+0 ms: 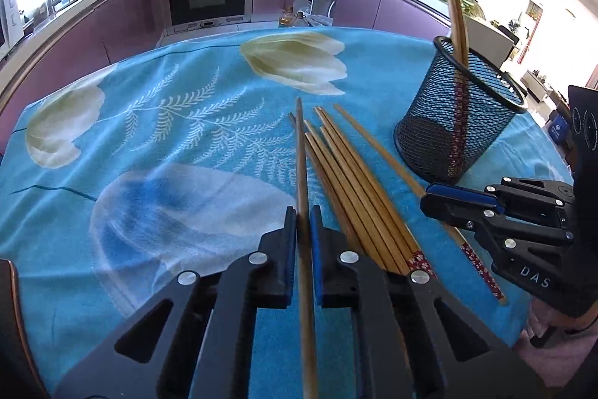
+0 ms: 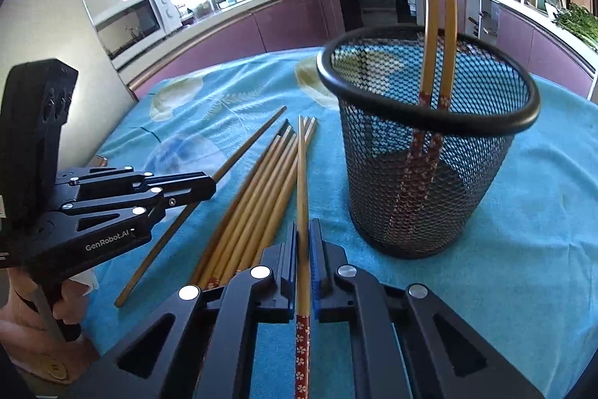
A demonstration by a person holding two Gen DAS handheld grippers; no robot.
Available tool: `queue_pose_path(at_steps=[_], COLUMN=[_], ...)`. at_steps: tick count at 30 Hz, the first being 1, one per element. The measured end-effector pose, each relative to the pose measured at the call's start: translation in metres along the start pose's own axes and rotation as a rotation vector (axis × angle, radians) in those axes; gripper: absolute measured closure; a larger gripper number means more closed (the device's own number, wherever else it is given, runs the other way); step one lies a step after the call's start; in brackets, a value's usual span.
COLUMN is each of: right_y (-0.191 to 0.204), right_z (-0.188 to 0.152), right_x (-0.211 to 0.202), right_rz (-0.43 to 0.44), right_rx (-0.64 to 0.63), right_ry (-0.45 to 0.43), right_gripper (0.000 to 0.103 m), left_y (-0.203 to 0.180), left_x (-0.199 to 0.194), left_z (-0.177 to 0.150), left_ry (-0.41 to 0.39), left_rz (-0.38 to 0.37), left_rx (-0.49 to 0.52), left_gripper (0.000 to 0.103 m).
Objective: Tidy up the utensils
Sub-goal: 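Lower the right gripper onto another chopstick and close on it, then lift the chopstick upright and drop it into the mesh holder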
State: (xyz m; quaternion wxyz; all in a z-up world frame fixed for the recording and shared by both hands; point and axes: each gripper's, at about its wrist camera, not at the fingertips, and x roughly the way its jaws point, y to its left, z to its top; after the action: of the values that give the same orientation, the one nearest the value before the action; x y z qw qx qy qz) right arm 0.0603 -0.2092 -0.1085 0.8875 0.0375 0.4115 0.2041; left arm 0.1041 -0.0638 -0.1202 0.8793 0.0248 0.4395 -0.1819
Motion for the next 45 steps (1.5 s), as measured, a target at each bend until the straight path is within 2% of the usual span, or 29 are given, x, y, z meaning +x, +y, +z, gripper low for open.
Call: queue_pose_path(at_steps=[4, 15, 21, 22, 24, 27, 34, 45], right_y=[0.008, 0.016, 0.015, 0.015, 0.014, 0.013, 0.004, -0.001], right_z=[0.001, -0.005, -0.002, -0.002, 0.000, 0.003, 0.017, 0.039], right_x=[-0.004, 0.009, 0.012, 0.011, 0.007, -0.006, -0.047, -0.099], right_rz=[0.044, 0.015, 0.007, 0.009, 0.021, 0.045, 0.111, 0.139], right_rx=[-0.035, -0.093, -0.100, -0.100, -0.098, -0.101, -0.077, -0.071], right_ry=[0.006, 0.090, 0.091, 0.088, 0.075, 0.041, -0.073, -0.243], right_gripper=[0.097, 0.096, 0.096, 0.097, 0.097, 0.097, 0.097, 0.097], left_y=[-0.003, -0.005, -0.004, -0.004, -0.004, -0.004, -0.003, -0.004], left_x=[-0.007, 0.003, 0.010, 0.010, 0.009, -0.001, -0.047, -0.117], left_z=[-0.007, -0.017, -0.008, -0.006, -0.004, -0.002, 0.017, 0.042], left_ry=[0.009, 0.065, 0.071, 0.070, 0.066, 0.045, -0.068, -0.252], left_rz=[-0.023, -0.038, -0.055, -0.049, -0.049, -0.083, -0.174, -0.293], left_rx=[0.023, 0.072, 0.077, 0.070, 0.063, 0.050, 0.047, 0.050], left_gripper=[0.095, 0.094, 0.091, 0.095, 0.096, 0.096, 0.096, 0.096])
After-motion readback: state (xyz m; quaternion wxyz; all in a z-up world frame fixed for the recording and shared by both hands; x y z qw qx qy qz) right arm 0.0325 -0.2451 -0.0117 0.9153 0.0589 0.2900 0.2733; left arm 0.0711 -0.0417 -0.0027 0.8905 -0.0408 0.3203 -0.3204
